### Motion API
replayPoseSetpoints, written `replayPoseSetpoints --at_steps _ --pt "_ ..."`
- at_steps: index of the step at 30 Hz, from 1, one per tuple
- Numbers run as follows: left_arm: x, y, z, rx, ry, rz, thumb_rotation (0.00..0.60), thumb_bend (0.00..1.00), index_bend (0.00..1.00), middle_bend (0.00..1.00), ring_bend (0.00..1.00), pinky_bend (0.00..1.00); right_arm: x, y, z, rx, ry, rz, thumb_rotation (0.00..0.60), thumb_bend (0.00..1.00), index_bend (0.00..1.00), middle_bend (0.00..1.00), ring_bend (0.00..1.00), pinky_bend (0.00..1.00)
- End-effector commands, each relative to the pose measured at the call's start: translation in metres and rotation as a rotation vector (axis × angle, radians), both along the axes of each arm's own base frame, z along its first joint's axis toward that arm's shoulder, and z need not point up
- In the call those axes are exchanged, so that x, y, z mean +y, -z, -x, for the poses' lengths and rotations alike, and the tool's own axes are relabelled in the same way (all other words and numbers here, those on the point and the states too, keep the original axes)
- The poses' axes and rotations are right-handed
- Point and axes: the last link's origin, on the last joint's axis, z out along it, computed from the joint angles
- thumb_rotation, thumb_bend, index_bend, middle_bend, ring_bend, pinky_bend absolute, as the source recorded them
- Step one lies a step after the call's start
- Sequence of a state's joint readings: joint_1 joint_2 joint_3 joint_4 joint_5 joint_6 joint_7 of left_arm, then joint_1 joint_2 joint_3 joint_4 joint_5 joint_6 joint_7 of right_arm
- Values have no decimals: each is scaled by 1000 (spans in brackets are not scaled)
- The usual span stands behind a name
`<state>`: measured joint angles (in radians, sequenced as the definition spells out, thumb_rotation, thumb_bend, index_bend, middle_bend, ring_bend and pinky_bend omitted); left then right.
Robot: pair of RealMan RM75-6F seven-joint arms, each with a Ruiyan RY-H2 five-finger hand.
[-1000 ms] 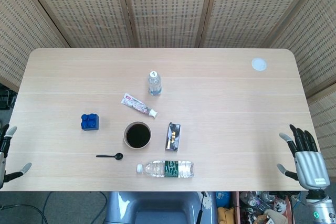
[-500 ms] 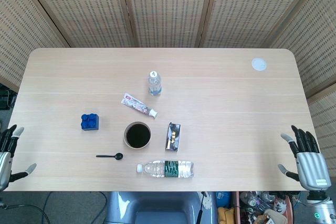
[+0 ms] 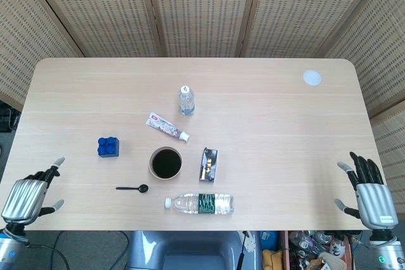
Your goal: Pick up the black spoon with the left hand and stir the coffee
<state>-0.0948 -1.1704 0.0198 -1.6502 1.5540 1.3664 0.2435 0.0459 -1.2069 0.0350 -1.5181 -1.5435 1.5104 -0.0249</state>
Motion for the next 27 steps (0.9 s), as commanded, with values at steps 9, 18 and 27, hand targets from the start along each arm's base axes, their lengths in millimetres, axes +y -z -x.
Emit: replayPoseSetpoints --at_steps 9,18,27 --pt "34 37 -16 54 102 114 600 180 381 731 743 736 1 -1 2 2 19 -8 600 189 221 91 0 0" --pt "54 65 -25 93 130 188 600 261 399 762 765 747 3 -2 3 5 30 -8 600 189 221 91 0 0" --pt "67 91 -29 94 133 243 600 340 400 765 770 750 4 -2 4 7 37 -13 600 189 222 91 0 0"
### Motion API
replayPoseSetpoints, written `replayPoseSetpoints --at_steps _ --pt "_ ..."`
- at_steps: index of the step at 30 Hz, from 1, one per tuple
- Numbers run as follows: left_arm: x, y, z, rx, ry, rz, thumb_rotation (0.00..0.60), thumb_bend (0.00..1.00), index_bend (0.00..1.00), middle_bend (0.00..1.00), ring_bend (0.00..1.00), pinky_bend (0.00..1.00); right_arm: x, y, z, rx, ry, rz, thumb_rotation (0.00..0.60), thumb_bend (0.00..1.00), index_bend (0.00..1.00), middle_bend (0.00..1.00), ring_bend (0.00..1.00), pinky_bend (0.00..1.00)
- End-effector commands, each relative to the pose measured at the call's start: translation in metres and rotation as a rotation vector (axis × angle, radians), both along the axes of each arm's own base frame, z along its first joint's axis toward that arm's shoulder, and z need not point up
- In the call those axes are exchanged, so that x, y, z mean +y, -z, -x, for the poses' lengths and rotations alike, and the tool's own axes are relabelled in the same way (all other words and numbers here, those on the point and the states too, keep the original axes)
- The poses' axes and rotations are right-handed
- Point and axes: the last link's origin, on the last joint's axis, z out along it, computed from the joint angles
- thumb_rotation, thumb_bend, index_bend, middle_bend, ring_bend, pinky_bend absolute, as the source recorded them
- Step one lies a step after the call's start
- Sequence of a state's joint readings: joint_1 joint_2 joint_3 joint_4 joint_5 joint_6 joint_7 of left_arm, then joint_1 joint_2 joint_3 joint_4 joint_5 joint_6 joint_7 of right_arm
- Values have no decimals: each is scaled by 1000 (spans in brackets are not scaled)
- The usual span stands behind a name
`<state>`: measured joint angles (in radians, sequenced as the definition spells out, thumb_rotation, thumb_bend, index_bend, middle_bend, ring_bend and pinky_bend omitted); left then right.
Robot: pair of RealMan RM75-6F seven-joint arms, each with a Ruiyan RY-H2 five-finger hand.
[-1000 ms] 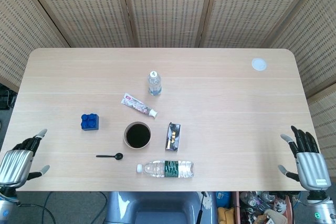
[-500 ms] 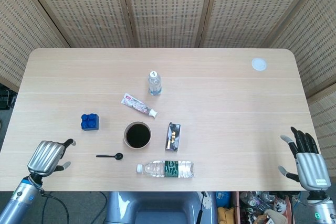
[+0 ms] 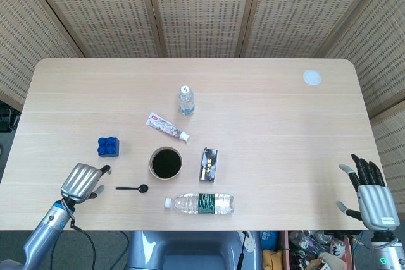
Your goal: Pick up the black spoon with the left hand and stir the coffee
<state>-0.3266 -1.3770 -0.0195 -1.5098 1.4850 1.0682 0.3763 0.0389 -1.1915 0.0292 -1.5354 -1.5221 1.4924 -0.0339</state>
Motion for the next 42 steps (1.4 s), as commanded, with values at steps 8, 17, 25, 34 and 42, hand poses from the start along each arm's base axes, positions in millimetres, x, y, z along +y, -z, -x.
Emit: replayPoseSetpoints --at_steps 8,17,25,34,42 --pt "4 25 -4 -8 -29 66 600 368 429 774 774 752 2 -1 1 3 10 4 600 189 221 91 0 0" --pt "5 44 -6 -42 -71 93 600 385 446 782 778 753 4 -2 2 7 18 7 600 189 222 91 0 0" --pt "4 56 -7 -65 -98 98 600 385 469 792 785 754 6 -4 4 9 26 12 600 189 221 91 0 0" --pt "2 62 -2 -58 -122 101 600 386 469 792 785 756 7 -4 6 10 34 13 600 189 221 91 0 0" --pt "2 67 2 -48 -147 105 600 385 471 792 785 756 8 -5 8 10 42 14 600 189 221 91 0 0"
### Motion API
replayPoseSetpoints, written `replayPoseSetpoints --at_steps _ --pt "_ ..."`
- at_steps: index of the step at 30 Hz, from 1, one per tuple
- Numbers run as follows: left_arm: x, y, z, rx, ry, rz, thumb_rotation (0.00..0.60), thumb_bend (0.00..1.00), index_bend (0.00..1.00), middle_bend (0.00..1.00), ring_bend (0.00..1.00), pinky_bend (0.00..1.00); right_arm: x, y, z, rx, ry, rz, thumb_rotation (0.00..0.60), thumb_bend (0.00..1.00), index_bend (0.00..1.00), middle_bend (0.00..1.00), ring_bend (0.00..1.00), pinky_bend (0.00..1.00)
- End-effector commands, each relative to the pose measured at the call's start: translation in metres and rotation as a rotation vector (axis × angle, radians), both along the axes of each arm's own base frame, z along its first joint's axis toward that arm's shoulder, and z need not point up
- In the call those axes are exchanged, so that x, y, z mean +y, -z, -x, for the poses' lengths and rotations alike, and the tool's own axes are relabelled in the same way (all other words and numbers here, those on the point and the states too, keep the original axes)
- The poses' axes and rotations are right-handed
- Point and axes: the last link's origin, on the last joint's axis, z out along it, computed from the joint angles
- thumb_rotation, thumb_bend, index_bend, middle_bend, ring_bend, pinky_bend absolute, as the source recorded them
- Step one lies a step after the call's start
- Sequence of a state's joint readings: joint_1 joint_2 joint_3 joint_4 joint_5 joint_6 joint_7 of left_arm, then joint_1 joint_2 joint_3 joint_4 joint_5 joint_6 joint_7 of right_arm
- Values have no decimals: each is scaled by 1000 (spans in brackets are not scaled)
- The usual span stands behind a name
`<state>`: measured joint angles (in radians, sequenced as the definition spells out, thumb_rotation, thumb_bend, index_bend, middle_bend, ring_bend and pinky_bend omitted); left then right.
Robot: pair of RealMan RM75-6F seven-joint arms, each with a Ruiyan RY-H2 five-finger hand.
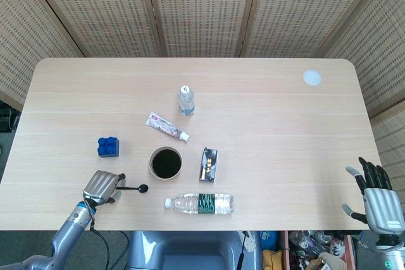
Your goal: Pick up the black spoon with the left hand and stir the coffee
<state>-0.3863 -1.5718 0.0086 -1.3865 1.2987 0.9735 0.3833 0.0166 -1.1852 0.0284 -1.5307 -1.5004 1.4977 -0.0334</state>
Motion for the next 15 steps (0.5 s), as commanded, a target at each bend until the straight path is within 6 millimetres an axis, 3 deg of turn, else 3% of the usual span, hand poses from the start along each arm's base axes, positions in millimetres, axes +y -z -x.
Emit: replayPoseSetpoints --at_steps 1,15 --pt "1 2 1 1 -6 1 600 385 472 792 785 756 0 0 0 0 2 1 600 189 221 91 0 0" --pt "3 8 0 0 -13 -4 600 386 485 792 784 756 2 -3 4 6 16 6 600 189 221 91 0 0"
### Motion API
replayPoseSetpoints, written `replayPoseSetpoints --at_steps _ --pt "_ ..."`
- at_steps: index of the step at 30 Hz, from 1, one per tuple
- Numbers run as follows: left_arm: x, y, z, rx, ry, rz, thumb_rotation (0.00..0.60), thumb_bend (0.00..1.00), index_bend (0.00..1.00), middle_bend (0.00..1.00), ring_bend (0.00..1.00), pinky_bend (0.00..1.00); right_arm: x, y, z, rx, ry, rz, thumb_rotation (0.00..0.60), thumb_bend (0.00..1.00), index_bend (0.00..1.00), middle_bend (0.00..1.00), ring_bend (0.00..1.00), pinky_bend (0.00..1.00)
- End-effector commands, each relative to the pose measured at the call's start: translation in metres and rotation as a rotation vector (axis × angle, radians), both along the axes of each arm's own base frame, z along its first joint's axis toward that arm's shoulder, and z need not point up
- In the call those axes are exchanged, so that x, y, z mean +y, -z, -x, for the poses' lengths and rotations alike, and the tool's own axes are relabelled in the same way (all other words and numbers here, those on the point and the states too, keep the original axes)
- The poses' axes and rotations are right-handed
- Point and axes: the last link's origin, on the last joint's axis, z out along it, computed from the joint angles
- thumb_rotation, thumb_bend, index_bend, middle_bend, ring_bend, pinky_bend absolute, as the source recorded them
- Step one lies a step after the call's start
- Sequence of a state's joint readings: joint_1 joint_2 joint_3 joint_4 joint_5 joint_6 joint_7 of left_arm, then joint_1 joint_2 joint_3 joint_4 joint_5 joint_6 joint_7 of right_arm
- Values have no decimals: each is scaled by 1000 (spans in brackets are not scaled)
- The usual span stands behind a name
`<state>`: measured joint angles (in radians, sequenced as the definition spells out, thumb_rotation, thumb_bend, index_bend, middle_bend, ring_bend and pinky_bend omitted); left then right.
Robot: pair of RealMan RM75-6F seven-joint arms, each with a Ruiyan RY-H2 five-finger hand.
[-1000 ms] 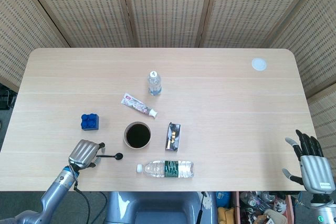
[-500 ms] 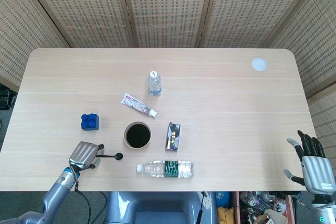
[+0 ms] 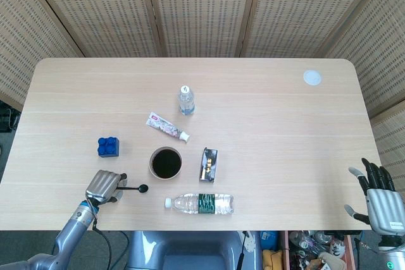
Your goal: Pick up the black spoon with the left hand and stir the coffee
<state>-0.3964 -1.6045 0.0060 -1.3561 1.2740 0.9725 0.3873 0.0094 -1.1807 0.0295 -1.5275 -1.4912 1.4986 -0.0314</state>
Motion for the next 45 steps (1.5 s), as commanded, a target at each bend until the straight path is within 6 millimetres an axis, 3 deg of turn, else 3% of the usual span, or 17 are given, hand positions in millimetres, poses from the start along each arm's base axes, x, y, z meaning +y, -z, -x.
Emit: replayPoseSetpoints --at_steps 1,25,45 --pt "0 0 0 1 -1 0 600 386 487 792 784 756 0 0 0 0 2 0 600 189 221 91 0 0" --pt "-5 3 9 16 -46 11 600 385 544 805 790 756 -5 1 2 -1 1 -4 600 189 221 91 0 0" --pt "-1 -20 15 64 -20 -26 600 392 588 839 803 766 -6 1 0 -9 -12 -2 600 189 221 91 0 0"
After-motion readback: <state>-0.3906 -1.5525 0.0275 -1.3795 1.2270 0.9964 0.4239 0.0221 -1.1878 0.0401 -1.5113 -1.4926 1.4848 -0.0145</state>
